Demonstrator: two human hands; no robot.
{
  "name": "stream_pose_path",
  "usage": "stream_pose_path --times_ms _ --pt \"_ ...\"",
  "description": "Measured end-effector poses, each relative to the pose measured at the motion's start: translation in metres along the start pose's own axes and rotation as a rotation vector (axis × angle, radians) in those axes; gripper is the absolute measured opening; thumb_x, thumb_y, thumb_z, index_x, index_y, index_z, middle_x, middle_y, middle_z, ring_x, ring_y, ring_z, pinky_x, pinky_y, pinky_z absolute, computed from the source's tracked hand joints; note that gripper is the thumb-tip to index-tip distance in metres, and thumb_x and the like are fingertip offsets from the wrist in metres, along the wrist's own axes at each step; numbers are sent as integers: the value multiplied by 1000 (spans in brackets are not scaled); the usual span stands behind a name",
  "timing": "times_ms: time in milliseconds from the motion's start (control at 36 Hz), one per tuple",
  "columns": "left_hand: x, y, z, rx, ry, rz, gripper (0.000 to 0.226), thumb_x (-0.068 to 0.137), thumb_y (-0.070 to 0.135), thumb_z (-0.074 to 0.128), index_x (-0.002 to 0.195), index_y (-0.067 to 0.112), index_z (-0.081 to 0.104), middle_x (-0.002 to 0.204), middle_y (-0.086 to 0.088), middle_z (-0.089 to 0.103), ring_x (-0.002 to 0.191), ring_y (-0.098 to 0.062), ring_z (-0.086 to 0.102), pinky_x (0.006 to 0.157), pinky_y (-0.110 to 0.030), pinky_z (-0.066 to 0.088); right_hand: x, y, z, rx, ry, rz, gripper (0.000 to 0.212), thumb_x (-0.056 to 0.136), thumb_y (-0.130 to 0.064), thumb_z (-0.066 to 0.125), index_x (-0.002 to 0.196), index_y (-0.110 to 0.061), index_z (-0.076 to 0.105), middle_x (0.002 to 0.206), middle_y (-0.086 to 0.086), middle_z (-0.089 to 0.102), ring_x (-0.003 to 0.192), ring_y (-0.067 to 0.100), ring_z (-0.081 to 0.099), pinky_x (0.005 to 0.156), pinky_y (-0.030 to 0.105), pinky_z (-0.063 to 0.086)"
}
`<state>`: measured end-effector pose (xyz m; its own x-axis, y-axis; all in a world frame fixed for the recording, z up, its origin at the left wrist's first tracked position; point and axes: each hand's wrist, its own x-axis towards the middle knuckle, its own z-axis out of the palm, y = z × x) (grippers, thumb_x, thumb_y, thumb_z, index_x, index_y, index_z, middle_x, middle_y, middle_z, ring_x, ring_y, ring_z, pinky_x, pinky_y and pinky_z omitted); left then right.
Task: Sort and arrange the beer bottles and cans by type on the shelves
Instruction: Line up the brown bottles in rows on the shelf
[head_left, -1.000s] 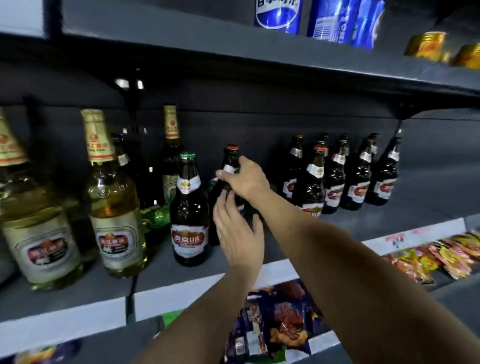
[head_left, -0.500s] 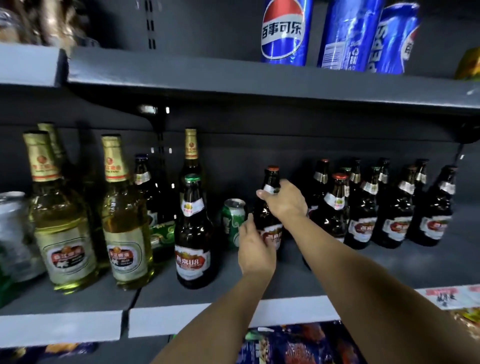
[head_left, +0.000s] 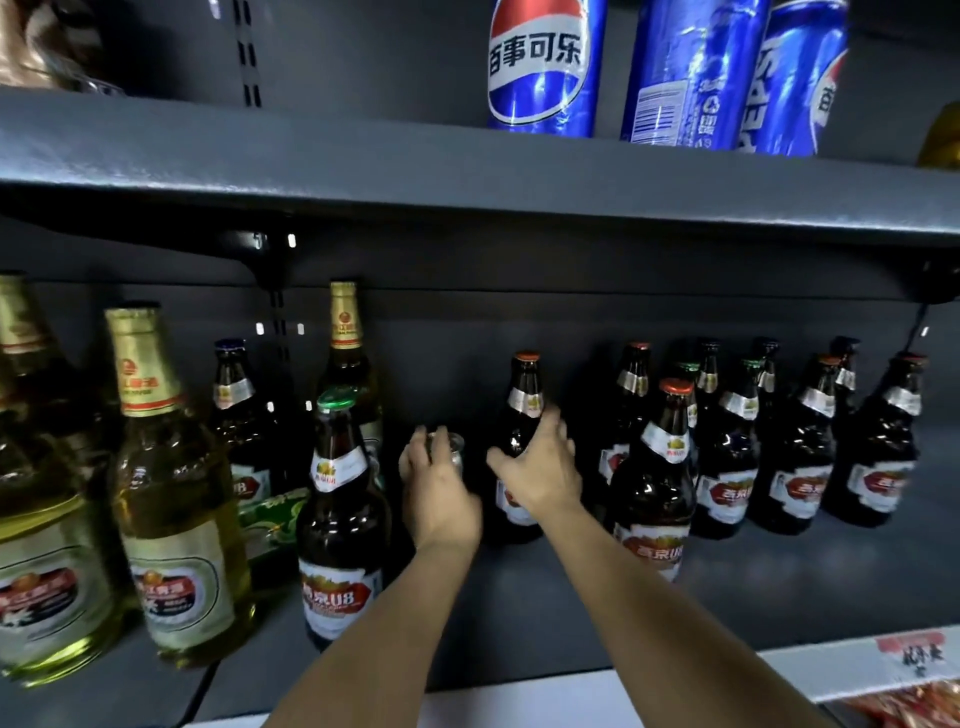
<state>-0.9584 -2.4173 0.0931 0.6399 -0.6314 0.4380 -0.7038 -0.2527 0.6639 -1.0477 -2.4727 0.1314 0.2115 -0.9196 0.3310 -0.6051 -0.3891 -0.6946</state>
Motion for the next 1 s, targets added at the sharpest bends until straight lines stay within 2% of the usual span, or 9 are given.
stream_pose_path --times_ms 83,250,444,556,667,722,806,889,1000 --pt "2 -3 2 -10 38 8 71 80 -2 61 145 12 35 156 -5 17 144 -22 11 111 -30 28 2 8 4 10 14 -29 72 78 -37 71 132 -13 32 132 5 45 123 29 45 89 39 45" --pt "4 -7 6 -3 97 55 69 75 -7 61 141 7 42 146 -7 34 139 -23 22 111 -27 26 22 9 7 50 13 -44 66 77 -32 77 127 -12 39 124 9 53 116 30 53 89 40 49" --pt "4 -14 11 -21 93 80 61 79 -3 62 136 11 47 145 -2 34 140 -22 23 114 -33 28 42 11 15 58 -5 -8 63 79 -30 76 127 -11 39 121 12 57 110 34 58 83 36 48" --pt "6 -17 11 -5 78 97 62 79 -1 62 137 13 45 146 -1 32 141 -22 22 114 -32 26 45 10 17 108 -17 16 64 80 -25 77 129 -13 37 124 11 54 111 34 57 84 35 47" --pt "7 -19 4 60 37 117 67 77 3 63 139 17 42 149 0 30 141 -23 21 113 -33 29 38 6 13 19 -15 12 82 79 -33 76 143 -12 29 138 11 46 126 32 46 98 41 44" --pt "5 -17 0 116 13 119 78 78 5 65 147 17 30 156 -6 19 145 -27 12 116 -34 22 28 3 7 -84 55 -59 92 81 -38 74 150 -11 19 147 12 38 136 31 35 107 41 36" --pt "-9 -8 -4 154 32 125 93 77 8 70 153 12 16 160 -17 7 147 -35 2 118 -41 8 5 -8 -10 -115 208 -174 72 89 -33 63 146 -10 27 144 11 39 133 29 37 105 38 37" --pt "-31 7 2 125 86 213 86 72 7 73 148 4 31 152 -23 29 142 -40 25 115 -48 22 -18 -19 -28 -95 337 -344 44 92 -26 56 130 -8 45 126 11 51 120 28 47 94 38 42" --pt "-62 25 22 -17 35 341 67 67 5 73 130 -1 52 131 -21 53 123 -39 49 103 -48 42 -46 -13 -54 144 629 -472 39 83 -24 55 120 -9 54 109 5 59 102 23 52 86 32 38"
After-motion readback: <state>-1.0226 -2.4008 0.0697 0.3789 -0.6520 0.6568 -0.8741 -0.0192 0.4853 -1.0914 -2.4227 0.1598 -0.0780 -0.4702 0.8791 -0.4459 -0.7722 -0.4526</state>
